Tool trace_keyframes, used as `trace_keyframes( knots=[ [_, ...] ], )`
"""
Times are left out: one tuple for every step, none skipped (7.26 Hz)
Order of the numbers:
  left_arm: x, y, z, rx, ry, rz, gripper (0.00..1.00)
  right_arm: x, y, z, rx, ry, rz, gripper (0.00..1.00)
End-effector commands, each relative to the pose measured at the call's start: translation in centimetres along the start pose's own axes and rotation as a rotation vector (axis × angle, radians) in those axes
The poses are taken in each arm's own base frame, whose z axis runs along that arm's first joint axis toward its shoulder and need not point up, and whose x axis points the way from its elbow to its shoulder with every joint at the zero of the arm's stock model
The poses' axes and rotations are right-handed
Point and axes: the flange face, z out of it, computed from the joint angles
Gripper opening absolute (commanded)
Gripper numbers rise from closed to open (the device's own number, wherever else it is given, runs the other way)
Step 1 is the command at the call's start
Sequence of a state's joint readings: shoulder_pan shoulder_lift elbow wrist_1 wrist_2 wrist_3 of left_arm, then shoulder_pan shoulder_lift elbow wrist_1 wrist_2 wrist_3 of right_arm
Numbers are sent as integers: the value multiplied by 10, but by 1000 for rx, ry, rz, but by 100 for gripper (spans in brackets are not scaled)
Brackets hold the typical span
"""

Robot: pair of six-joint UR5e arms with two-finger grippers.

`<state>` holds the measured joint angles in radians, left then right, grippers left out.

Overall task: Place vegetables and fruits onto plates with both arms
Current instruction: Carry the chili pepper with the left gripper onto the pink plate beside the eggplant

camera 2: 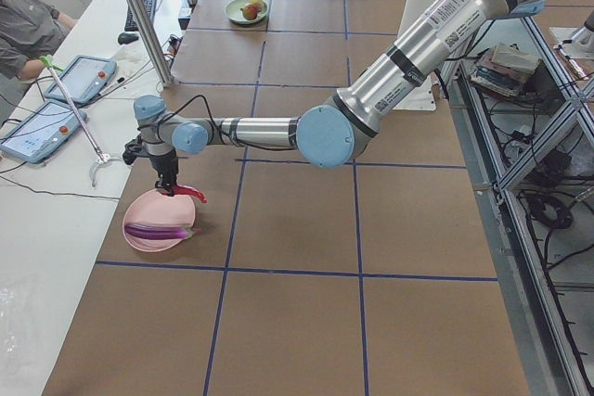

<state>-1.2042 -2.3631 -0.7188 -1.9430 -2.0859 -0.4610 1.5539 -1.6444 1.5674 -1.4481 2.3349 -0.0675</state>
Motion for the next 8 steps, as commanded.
trace_keyframes(
  knots=[
    [-8,-2,13,-15,-21,61,100,0,0,0,0,0,0,100],
    [-9,-3,12,-14,-19,92,100,-1,0,-1,1,-1,-1,100],
    [-13,-4,7,-13,-10,124,100,-1,0,-1,1,0,-1,100],
    [-24,2,3,10,-24,141,100,-1,0,-1,1,0,-1,100],
    [-48,26,-5,56,-36,196,100,-2,-1,-2,4,-1,-3,100],
    [-63,34,-23,50,-35,233,100,-2,-1,-2,4,-1,-3,100],
    [-64,51,-46,24,-19,254,100,-2,-1,-2,4,-1,-2,100],
    [-49,75,-77,-20,36,235,100,-4,-1,-4,7,-1,-5,100]
  ],
)
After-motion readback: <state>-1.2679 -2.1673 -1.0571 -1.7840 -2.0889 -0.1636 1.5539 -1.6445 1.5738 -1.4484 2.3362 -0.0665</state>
